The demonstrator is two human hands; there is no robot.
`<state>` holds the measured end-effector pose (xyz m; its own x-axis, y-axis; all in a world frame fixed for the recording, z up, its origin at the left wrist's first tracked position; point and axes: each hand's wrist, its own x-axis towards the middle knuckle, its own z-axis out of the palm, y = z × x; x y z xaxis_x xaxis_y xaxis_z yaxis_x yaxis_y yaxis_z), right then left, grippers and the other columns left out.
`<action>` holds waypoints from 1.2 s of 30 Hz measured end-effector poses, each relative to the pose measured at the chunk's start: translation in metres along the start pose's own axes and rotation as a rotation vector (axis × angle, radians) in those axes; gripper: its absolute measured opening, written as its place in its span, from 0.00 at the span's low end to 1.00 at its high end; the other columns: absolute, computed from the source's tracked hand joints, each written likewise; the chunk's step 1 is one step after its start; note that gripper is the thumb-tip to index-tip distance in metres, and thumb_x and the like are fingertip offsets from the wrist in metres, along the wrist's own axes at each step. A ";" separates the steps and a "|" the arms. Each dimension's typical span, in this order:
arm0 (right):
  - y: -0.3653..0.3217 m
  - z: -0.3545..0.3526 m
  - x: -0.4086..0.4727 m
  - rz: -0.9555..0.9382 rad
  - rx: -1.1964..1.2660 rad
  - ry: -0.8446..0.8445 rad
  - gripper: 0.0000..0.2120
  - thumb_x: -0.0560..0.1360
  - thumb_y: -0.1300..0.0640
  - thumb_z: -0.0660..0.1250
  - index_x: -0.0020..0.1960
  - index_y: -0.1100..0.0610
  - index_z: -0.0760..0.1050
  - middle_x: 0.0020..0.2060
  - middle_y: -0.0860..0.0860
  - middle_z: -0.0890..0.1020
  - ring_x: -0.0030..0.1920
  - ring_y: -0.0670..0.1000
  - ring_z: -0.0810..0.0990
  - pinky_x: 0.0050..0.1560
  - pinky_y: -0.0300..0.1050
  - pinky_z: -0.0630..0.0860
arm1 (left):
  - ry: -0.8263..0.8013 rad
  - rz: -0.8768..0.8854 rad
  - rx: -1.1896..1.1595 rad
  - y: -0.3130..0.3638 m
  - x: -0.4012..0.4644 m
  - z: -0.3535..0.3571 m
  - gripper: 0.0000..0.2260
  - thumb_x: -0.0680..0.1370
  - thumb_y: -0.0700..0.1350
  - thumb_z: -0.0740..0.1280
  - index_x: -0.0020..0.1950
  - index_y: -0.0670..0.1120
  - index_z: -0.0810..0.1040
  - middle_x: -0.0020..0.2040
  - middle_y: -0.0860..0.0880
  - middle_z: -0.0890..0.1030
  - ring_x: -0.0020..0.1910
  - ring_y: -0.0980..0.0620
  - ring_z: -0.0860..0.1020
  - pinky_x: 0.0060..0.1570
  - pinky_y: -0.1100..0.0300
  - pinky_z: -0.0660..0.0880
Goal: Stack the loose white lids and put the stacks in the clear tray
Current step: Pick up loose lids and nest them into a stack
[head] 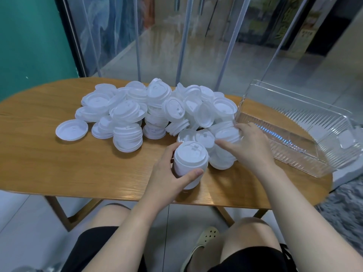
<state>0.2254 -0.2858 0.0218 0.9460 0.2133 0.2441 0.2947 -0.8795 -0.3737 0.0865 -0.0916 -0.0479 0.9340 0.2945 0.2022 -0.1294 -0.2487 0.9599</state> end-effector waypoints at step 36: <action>-0.040 0.022 -0.066 -0.224 0.584 -0.270 0.30 0.73 0.47 0.79 0.71 0.39 0.71 0.65 0.31 0.74 0.63 0.27 0.70 0.57 0.20 0.64 | -0.034 -0.018 -0.073 0.003 0.000 -0.007 0.32 0.69 0.51 0.82 0.70 0.58 0.74 0.62 0.60 0.82 0.62 0.59 0.80 0.59 0.58 0.80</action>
<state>0.1542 -0.2552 0.0015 0.8319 0.5289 0.1682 0.4402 -0.4442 -0.7803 0.0835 -0.0864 -0.0435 0.9470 0.2663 0.1795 -0.1355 -0.1754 0.9751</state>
